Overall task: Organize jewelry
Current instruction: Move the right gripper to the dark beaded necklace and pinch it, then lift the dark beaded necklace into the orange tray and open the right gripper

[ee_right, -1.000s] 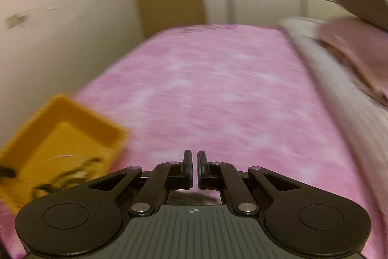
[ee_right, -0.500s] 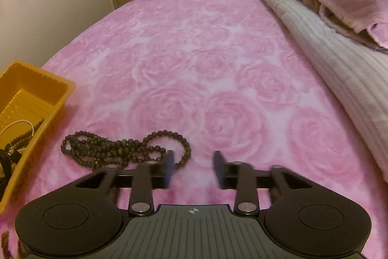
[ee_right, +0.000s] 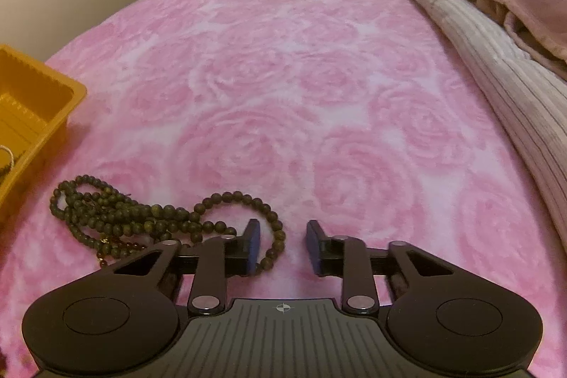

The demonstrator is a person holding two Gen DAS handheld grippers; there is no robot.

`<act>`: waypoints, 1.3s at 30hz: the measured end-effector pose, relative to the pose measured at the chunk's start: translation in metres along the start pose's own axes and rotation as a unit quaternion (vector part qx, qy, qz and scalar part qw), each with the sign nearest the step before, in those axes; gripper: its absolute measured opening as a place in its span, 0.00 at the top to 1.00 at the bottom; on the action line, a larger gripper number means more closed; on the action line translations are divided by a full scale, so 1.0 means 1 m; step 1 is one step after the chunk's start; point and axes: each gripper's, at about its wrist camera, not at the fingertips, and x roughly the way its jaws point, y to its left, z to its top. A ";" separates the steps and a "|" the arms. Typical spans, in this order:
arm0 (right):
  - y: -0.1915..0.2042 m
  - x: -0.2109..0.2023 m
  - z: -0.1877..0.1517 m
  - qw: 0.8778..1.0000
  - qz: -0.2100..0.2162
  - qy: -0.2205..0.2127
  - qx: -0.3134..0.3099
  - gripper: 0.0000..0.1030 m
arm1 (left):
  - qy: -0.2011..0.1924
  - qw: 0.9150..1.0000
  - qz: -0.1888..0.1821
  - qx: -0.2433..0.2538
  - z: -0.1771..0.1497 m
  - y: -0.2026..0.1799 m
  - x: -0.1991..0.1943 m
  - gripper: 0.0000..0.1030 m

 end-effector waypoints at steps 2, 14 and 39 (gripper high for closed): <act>0.001 0.005 0.000 1.000 -0.003 0.004 -0.003 0.83 | 0.000 1.000 0.000 0.000 0.000 0.000 0.000 0.96; 0.015 -0.040 -0.008 0.998 -0.029 -0.042 -0.048 0.94 | 0.001 1.000 -0.001 -0.002 0.000 0.000 0.000 0.96; 0.114 -0.147 0.028 0.971 0.085 -0.156 -0.162 0.94 | -0.002 1.000 -0.001 0.000 0.001 0.000 0.000 0.96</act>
